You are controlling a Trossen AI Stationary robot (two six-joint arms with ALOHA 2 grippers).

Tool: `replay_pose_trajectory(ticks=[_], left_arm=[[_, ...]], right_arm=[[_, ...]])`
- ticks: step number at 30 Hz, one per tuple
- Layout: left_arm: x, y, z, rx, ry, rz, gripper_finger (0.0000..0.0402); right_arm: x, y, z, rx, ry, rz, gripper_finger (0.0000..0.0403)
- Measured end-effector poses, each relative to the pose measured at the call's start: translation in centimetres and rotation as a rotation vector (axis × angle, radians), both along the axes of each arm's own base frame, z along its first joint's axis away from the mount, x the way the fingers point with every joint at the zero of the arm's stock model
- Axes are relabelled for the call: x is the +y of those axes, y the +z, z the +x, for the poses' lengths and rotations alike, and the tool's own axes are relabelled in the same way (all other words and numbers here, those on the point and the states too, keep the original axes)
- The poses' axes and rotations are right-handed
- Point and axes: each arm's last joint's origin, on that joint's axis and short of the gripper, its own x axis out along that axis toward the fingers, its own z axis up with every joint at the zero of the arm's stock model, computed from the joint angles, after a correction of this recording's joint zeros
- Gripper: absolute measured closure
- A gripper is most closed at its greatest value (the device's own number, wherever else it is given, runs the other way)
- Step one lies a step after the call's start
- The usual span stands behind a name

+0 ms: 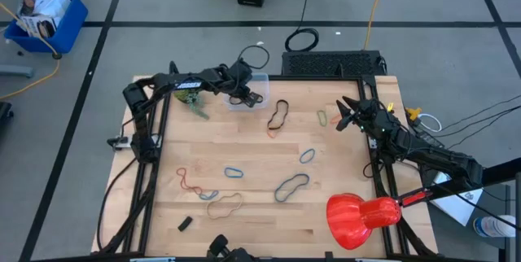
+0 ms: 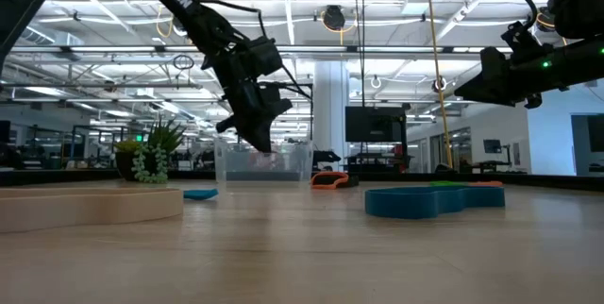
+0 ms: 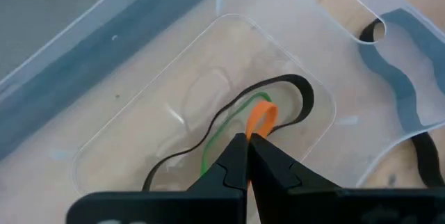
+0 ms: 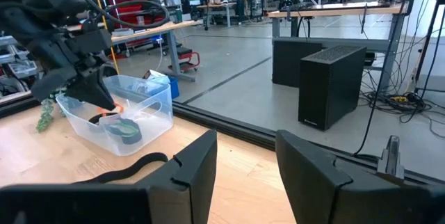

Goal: Pick and place rubber bands into bin
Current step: Put the left orange rubber band into the transparent bin, then put the black rubber band into the transparent bin

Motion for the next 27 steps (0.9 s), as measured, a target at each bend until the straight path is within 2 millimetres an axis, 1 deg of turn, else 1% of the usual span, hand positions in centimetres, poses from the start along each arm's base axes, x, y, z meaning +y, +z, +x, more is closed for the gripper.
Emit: replay_pose_trajectory(ticks=[8, 12, 17, 25, 27], left_arm=[[0.07, 0.03, 0.00, 0.007, 0.011, 0.018, 0.0394], [0.04, 0.03, 0.02, 0.012, -0.004, 0.025, 0.0377], [0.08, 0.04, -0.02, 0.023, 0.001, 0.041, 0.0339], [0.05, 0.04, 0.01, 0.030, -0.021, 0.051, 0.0237], [-0.10, 0.50, -0.11, 0.022, -0.053, 0.053, 0.0219]], right_arm=[[0.00, 0.01, 0.00, 0.000, 0.000, 0.000, 0.0261], [0.00, 0.01, 0.00, 0.000, 0.000, 0.000, 0.0261], [0.00, 0.01, 0.00, 0.000, 0.000, 0.000, 0.0261], [0.00, 0.00, 0.00, 0.000, 0.000, 0.000, 0.0261], [0.00, 0.00, 0.00, 0.001, 0.000, 0.000, 0.0261]])
